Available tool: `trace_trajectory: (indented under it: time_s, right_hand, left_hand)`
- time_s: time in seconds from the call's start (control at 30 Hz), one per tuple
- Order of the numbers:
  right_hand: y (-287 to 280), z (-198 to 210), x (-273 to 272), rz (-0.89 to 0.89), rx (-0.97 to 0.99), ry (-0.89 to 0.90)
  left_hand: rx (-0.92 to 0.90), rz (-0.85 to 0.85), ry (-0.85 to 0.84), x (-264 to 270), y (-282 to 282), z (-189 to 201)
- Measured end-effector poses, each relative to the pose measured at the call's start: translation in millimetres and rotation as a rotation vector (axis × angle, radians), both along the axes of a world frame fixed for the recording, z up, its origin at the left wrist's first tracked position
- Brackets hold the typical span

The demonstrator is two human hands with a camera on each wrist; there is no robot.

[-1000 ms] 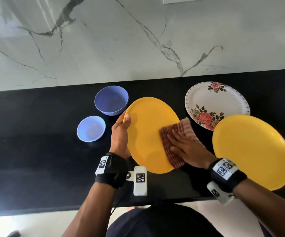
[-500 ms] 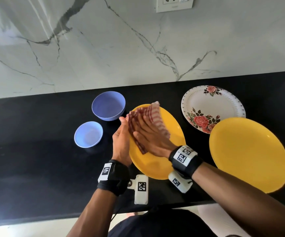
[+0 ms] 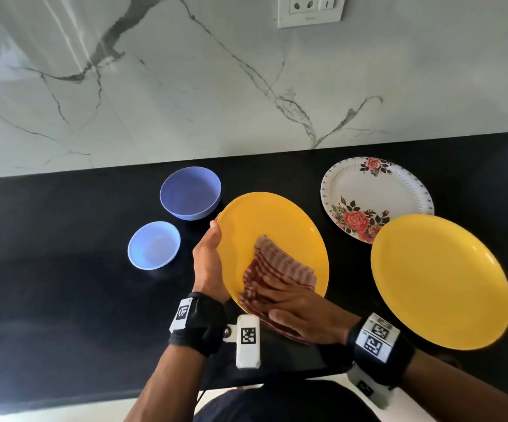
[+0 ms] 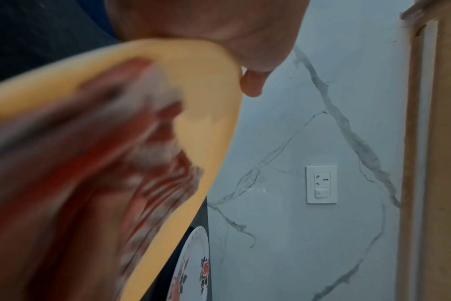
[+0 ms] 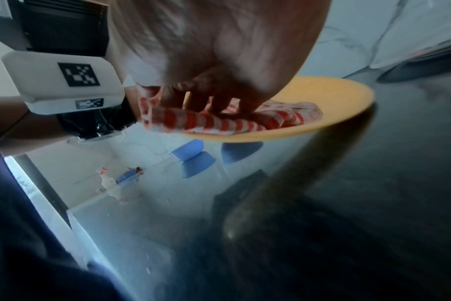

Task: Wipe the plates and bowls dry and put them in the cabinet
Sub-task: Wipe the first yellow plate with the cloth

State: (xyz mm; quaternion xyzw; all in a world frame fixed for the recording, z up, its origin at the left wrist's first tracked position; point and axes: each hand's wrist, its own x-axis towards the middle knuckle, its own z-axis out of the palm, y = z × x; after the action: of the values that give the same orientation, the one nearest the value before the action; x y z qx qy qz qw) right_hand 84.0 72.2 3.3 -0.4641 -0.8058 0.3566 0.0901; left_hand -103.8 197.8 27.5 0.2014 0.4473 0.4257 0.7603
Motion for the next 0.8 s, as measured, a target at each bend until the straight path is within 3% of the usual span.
trace_trajectory:
  time_s: [0.2,0.4,0.5,0.6,0.7,0.8]
  right_hand:
    - [-15,-10,46,-0.132,-0.155,-0.058]
    - [21,-13,70,-0.332,-0.038,-0.096]
    - [42,-6,59,-0.177,0.227,-0.297]
    - [60,-3,38,-0.019,0.243,-0.377]
    - [74,-1,9,0.033,0.376,-0.404]
    - [88,6,-17,0.011,0.466,-0.411]
  left_hand:
    - [0.073,-0.038,0.072,-4,2,2]
    - [0.065,-0.043,0.088,-5,5,2]
    - [0.074,-0.034,0.174,-3,4,8]
    - [0.115,-0.048,0.200,-3,4,10]
    - [0.126,-0.071,0.245,2,1,20]
    - [0.131,-0.085,0.170,3,0,27]
